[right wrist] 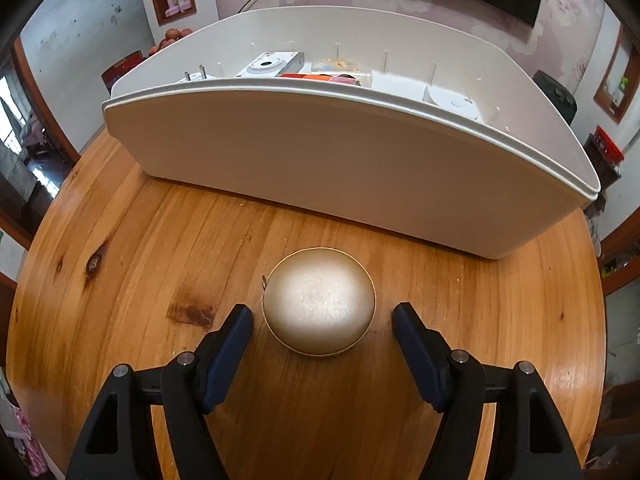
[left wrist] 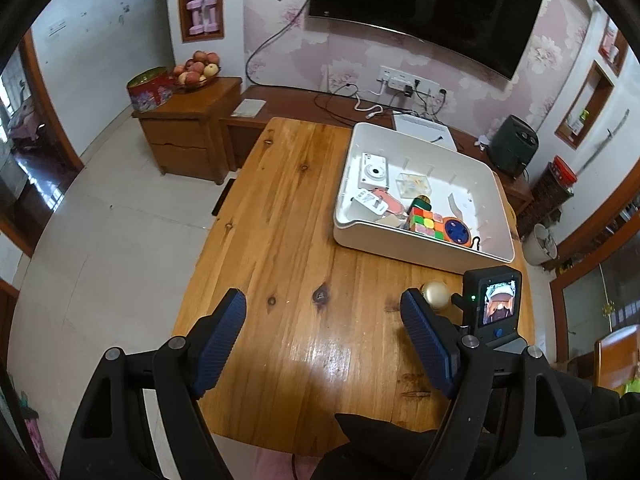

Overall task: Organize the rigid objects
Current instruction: 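Lower the right tool onto the round gold compact and close on it, then lift the gold compact with the right tool and carry it over the bin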

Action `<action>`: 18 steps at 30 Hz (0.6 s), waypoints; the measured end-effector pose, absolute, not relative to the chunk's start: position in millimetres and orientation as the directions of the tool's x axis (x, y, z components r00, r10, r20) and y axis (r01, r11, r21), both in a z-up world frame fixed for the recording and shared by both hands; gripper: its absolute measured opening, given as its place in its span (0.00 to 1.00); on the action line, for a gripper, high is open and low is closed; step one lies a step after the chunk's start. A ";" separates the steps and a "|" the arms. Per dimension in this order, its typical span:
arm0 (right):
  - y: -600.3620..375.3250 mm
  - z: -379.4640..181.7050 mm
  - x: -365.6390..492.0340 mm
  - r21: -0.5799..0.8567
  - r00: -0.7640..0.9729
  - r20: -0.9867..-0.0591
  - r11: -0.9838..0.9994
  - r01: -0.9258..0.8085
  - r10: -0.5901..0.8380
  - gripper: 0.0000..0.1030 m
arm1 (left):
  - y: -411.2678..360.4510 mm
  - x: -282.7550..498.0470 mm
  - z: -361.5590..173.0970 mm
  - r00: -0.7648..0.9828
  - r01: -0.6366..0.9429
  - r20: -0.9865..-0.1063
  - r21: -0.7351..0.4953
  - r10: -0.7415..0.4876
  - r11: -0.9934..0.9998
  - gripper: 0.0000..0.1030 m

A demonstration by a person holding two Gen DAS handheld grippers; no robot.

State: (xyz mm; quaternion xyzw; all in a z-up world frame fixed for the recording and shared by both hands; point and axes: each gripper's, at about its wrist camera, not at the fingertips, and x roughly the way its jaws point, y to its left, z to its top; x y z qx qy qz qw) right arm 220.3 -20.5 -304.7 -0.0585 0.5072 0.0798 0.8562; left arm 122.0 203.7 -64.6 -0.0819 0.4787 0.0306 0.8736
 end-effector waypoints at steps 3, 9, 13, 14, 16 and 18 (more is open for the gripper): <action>-18.3 -303.8 220.8 -0.019 0.475 -0.876 0.978 -0.210 0.085 0.61 | 205.2 117.1 -65.2 0.538 -0.150 -0.843 -0.111 -0.013 0.982 0.80; -15.5 -302.5 220.7 -0.022 0.472 -0.877 0.973 -0.232 0.093 0.54 | 207.4 106.2 -63.6 0.542 -0.169 -0.840 -0.110 -0.001 0.980 0.80; -15.8 -302.1 219.9 -0.016 0.462 -0.881 0.970 -0.242 0.101 0.54 | 208.8 102.8 -63.5 0.543 -0.172 -0.839 -0.110 0.001 0.979 0.80; -16.2 -301.5 219.2 -0.014 0.462 -0.881 0.970 -0.243 0.103 0.54 | 208.9 102.7 -63.5 0.545 -0.173 -0.839 -0.111 0.001 0.979 0.80; -17.2 -299.9 219.2 -0.007 0.463 -0.879 0.969 -0.246 0.112 0.54 | 210.1 101.1 -62.9 0.550 -0.173 -0.835 -0.111 0.002 0.979 0.80; -17.8 -296.9 217.6 0.000 0.467 -0.876 0.969 -0.248 0.120 0.54 | 210.9 99.7 -62.5 0.555 -0.172 -0.832 -0.114 0.000 0.978 0.80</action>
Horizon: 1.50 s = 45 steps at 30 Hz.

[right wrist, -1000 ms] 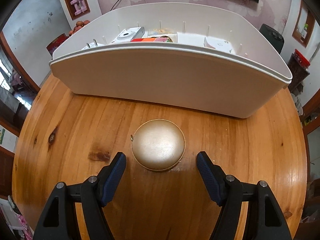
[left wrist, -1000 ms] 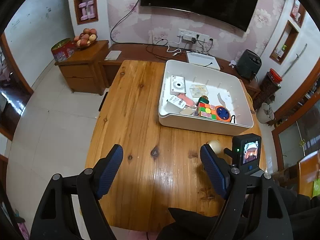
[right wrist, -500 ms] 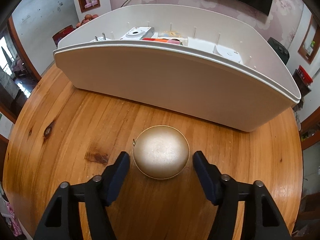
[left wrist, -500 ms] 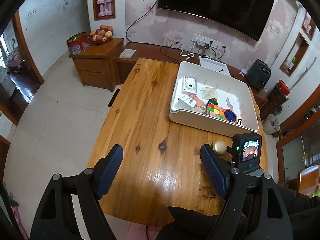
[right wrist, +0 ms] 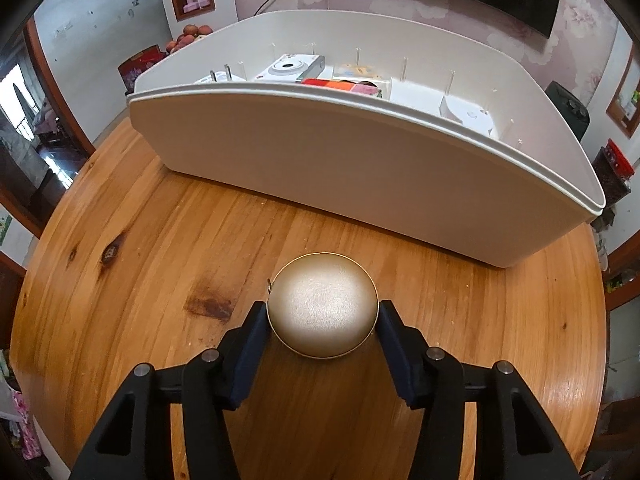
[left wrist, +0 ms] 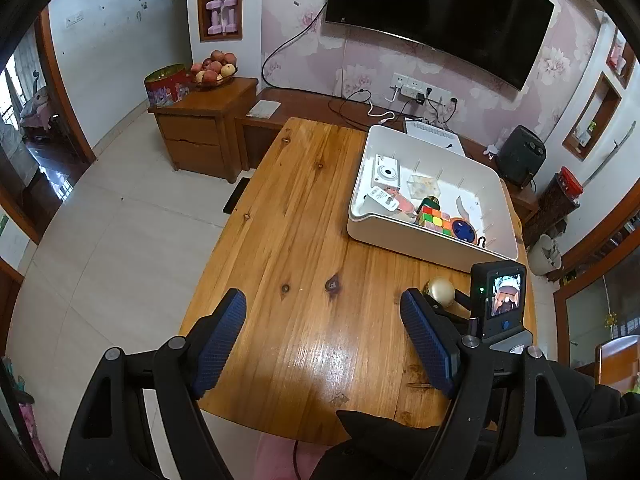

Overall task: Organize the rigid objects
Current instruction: 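Lift the gold compact with the right tool and carry it over the bin, then open the right tool to drop the gold compact into the bin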

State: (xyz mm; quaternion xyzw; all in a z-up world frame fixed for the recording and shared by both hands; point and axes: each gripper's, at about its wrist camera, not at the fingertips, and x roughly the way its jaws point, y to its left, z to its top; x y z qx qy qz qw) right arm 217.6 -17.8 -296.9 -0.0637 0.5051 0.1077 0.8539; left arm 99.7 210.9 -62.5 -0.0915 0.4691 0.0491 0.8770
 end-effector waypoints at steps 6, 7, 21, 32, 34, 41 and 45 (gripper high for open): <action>-13.4 -285.3 210.1 0.003 0.481 -0.865 0.961 -0.277 0.142 0.54 | 210.3 97.2 -60.4 0.577 -0.155 -0.816 -0.130 -0.017 0.979 0.80; -11.8 -283.3 208.5 0.002 0.483 -0.863 0.958 -0.285 0.145 0.54 | 209.8 97.4 -59.8 0.582 -0.150 -0.813 -0.133 -0.021 0.980 0.80; 2.2 -211.8 194.1 0.055 0.569 -0.774 0.925 -0.376 0.278 0.54 | 187.5 102.5 -53.0 0.609 -0.053 -0.789 -0.140 -0.080 0.989 0.80; 1.4 -157.8 213.0 0.031 0.669 -0.678 0.922 -0.387 0.303 0.54 | 185.1 101.2 -53.2 0.606 -0.065 -0.793 -0.134 -0.067 0.989 0.80; -1.4 -153.7 219.4 0.033 0.678 -0.669 0.924 -0.381 0.304 0.54 | 184.8 101.2 -53.9 0.602 -0.072 -0.796 -0.133 -0.063 0.988 0.80; -11.1 -147.3 240.3 0.004 0.703 -0.658 0.936 -0.353 0.268 0.54 | 186.7 101.9 -55.3 0.585 -0.110 -0.810 -0.125 -0.037 0.986 0.80; -23.9 -147.9 255.5 -0.013 0.718 -0.657 0.948 -0.318 0.232 0.54 | 183.7 104.5 -57.2 0.563 -0.111 -0.826 -0.111 -0.030 0.988 0.80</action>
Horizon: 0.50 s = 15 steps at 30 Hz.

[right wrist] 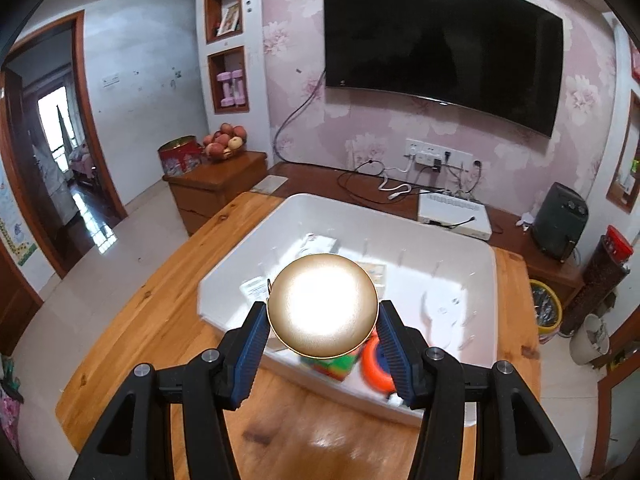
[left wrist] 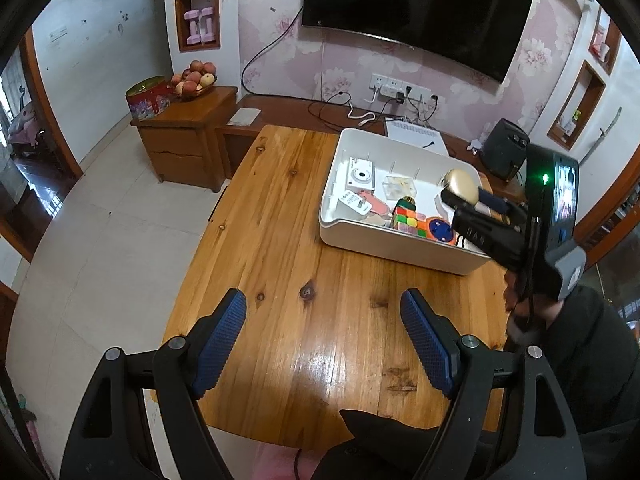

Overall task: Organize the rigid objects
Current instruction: 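Open the right tool to drop the gold compact into the bin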

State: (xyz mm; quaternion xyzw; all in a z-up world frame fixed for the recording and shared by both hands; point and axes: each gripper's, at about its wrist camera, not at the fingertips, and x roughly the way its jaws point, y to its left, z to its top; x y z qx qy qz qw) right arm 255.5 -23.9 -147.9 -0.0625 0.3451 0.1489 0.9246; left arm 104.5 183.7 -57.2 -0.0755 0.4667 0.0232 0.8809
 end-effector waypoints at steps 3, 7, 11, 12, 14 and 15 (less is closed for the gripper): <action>-33.6 -150.9 265.3 -0.008 0.713 -0.668 0.957 -0.291 0.211 0.54 | 185.0 107.9 -59.9 0.543 -0.137 -0.839 -0.126 -0.032 0.982 0.80; -45.0 -159.0 275.8 -0.009 0.700 -0.692 0.967 -0.256 0.179 0.54 | 187.6 112.8 -64.0 0.516 -0.161 -0.856 -0.131 -0.030 0.978 0.80; -53.0 -170.9 284.3 0.007 0.670 -0.725 0.974 -0.225 0.160 0.54 | 191.6 114.0 -65.4 0.503 -0.179 -0.864 -0.131 -0.023 0.975 0.80; -54.7 -175.4 286.5 0.011 0.659 -0.736 0.976 -0.217 0.155 0.54 | 193.0 114.7 -66.4 0.498 -0.183 -0.867 -0.131 -0.023 0.974 0.80; -56.4 -181.6 288.8 0.013 0.646 -0.749 0.978 -0.207 0.147 0.54 | 195.1 115.8 -69.3 0.489 -0.189 -0.872 -0.133 -0.024 0.973 0.80; -57.3 -185.1 289.7 0.014 0.641 -0.754 0.979 -0.203 0.144 0.54 | 196.7 117.0 -71.8 0.482 -0.191 -0.876 -0.133 -0.025 0.972 0.80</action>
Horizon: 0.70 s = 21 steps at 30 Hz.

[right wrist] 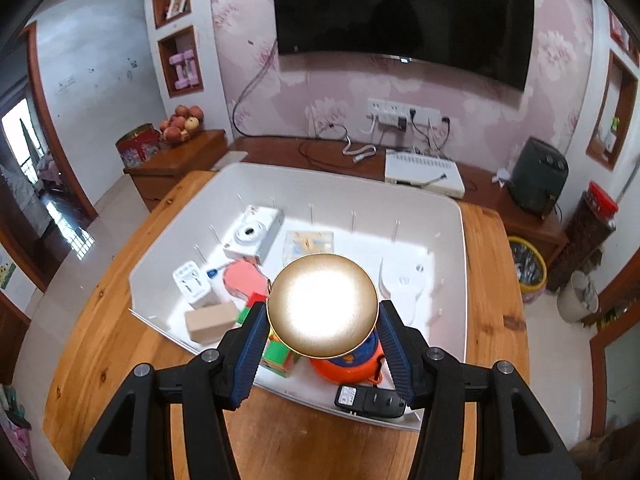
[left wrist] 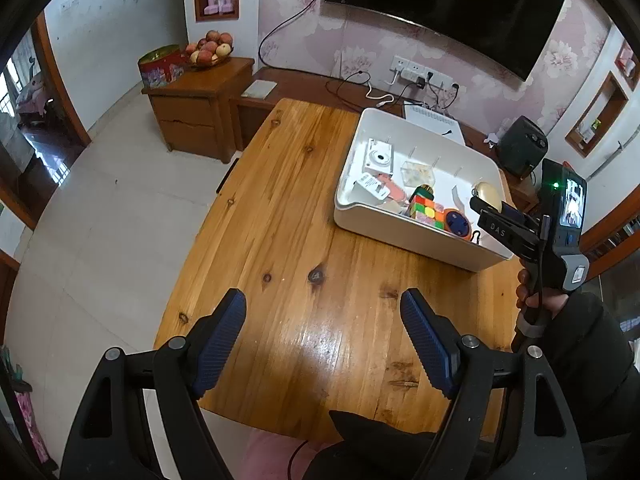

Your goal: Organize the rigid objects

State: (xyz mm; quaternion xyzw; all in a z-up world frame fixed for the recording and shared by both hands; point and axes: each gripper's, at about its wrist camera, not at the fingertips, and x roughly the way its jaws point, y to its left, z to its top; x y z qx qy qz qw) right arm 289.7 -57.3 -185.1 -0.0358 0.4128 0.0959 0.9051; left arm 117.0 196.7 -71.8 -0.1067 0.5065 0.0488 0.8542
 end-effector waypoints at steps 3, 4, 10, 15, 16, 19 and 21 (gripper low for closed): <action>-57.5 -194.8 291.8 0.014 0.620 -0.773 0.980 -0.196 0.135 0.54 | 200.1 120.8 -75.8 0.466 -0.196 -0.884 -0.137 -0.031 0.971 0.80; -58.0 -197.1 291.4 0.011 0.615 -0.778 0.981 -0.192 0.129 0.54 | 201.0 122.0 -76.5 0.463 -0.197 -0.886 -0.139 -0.033 0.970 0.80; -57.6 -205.9 283.9 0.006 0.598 -0.795 0.988 -0.156 0.100 0.67 | 209.2 125.1 -74.7 0.470 -0.172 -0.881 -0.151 -0.054 0.973 0.80; -55.0 -196.0 274.2 -0.009 0.615 -0.787 0.995 -0.097 0.052 0.74 | 219.3 125.1 -69.0 0.500 -0.122 -0.860 -0.183 -0.099 0.976 0.80; -54.1 -193.0 271.3 -0.010 0.617 -0.786 0.996 -0.085 0.045 0.75 | 223.0 124.7 -66.5 0.512 -0.106 -0.851 -0.196 -0.115 0.975 0.80; -50.1 -182.2 258.5 -0.012 0.627 -0.779 0.998 -0.057 0.027 0.79 | 231.6 125.4 -60.7 0.533 -0.070 -0.832 -0.225 -0.154 0.972 0.80; -46.4 -174.2 244.4 -0.005 0.629 -0.777 0.999 -0.037 0.019 0.79 | 237.7 124.6 -56.1 0.549 -0.044 -0.817 -0.241 -0.178 0.970 0.80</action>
